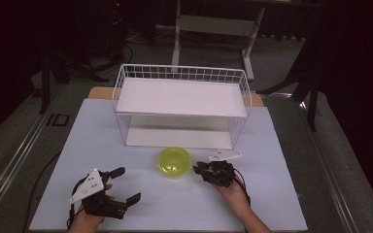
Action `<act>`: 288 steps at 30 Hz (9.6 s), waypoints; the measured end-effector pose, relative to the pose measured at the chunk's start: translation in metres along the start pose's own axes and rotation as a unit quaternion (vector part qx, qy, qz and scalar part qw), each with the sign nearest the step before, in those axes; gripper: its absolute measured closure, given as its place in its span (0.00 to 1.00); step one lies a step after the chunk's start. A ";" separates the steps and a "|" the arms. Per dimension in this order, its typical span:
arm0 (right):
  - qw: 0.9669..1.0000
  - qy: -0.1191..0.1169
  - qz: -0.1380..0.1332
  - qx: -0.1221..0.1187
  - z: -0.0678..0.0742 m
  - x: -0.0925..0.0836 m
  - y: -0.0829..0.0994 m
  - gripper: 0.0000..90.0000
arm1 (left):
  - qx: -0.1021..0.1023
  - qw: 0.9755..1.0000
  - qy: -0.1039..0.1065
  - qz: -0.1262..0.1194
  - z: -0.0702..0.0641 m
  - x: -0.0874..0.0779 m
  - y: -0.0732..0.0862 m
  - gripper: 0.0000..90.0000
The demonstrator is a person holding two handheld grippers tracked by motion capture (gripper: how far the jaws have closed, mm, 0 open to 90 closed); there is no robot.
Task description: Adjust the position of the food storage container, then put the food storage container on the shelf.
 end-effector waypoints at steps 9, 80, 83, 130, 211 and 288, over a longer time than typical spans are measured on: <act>0.998 -0.023 -0.054 -0.025 0.013 -0.044 -0.009 0.23 | 0.012 1.000 0.004 0.021 -0.003 0.005 -0.009 0.01; 0.995 0.039 -0.018 0.094 0.005 0.013 -0.029 0.50 | -0.139 0.971 -0.049 0.188 0.051 0.118 -0.022 0.68; 0.994 0.026 -0.017 0.101 0.006 0.013 -0.029 0.61 | -0.140 0.971 -0.046 0.190 0.048 0.117 -0.022 0.69; 0.992 0.059 -0.041 0.106 0.020 -0.018 -0.050 0.87 | -0.147 0.975 -0.076 0.145 0.009 0.102 -0.047 0.91; 0.987 0.129 -0.046 0.087 -0.010 0.016 -0.042 0.80 | -0.079 0.992 -0.082 0.048 0.054 0.117 -0.038 0.50; 0.992 0.091 -0.062 0.068 0.000 0.023 -0.051 0.35 | -0.009 0.998 -0.034 0.047 0.017 0.104 -0.030 0.02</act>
Point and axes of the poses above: each handheld gripper's, and its own axes: x roughly forward along the jaws, y roughly out of its underside, z roughly to its left, the point moved 4 cm from there along x, roughly forward along the jaws, and after that the axes turned 10 degrees about -x, right-handed, at the moved point
